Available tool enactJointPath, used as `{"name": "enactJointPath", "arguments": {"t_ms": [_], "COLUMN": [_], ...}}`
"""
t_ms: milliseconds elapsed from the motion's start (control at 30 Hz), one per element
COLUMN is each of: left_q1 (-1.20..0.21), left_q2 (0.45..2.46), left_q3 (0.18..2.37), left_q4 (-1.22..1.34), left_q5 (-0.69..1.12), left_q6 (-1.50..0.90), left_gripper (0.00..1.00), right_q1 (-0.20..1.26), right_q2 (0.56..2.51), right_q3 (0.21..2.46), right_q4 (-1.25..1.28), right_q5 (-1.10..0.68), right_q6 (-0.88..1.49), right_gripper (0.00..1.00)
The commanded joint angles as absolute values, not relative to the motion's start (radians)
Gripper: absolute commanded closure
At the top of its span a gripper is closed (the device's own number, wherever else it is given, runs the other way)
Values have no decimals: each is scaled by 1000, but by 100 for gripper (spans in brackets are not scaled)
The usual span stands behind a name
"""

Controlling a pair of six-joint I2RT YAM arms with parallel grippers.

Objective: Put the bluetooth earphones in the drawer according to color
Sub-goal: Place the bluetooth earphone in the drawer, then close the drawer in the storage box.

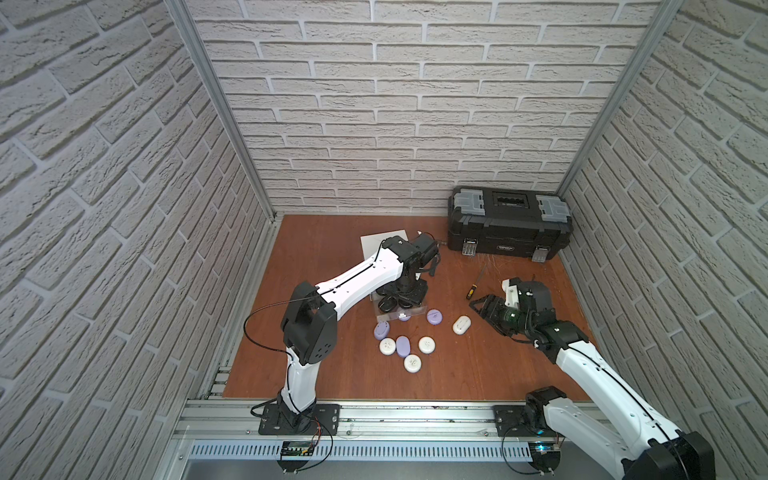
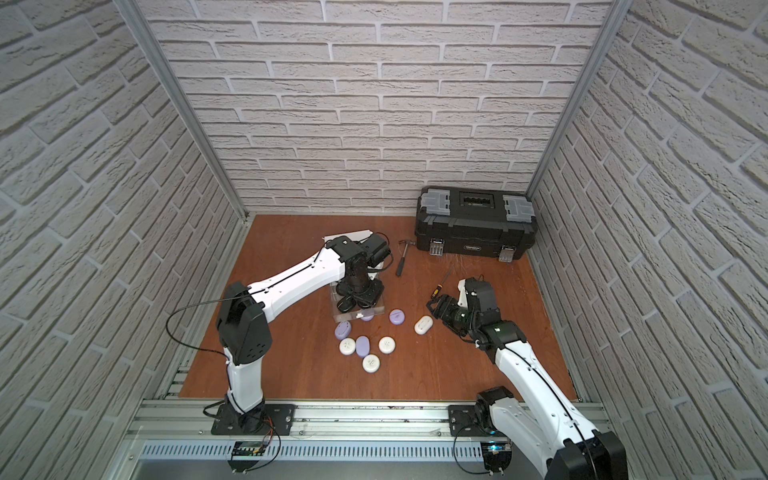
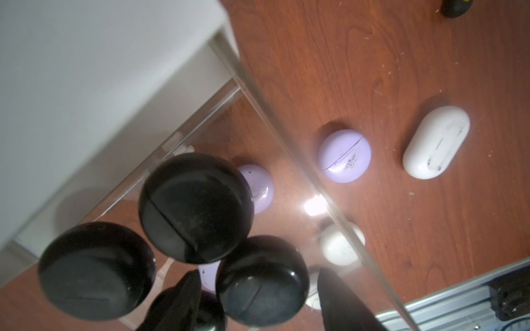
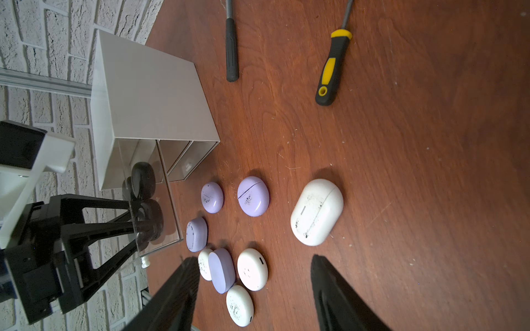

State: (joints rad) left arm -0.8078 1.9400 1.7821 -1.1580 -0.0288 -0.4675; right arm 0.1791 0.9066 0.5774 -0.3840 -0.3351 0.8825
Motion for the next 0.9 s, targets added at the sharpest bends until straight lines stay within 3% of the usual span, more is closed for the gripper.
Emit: {"name": "enactJointPath", "arguments": {"t_ms": [0,200,267,400,433,867], "left_q1": [-812,-794,-755,-628,-594,-352], "left_q2": [1909,1847,1841,1854,1865,2179], "left_q3": [1844,2023,2066,2110,2119,2453], "left_q4": [-1204,-1305,-1321,-1293,-1275,-1182], "left_q5": [-73,-190,-203,-157,-127,114], "left_q6": [-461,-437,-420,-379,-370,-320], "left_gripper": [30,25,23,22,22,17], "right_q1": [169,170,177,217,235,560], "right_q2": [907,913,907,879,874,941], "right_q3": [582,594,590,584,582,525], "right_q4": [-352,-337,-323,-316,-316,-190], "right_q5": [-344,-411,-432,-436,-432,-321], "right_q6": [873,884,899,930,939,1066], "right_gripper": [34,39,51,94,97,97]}}
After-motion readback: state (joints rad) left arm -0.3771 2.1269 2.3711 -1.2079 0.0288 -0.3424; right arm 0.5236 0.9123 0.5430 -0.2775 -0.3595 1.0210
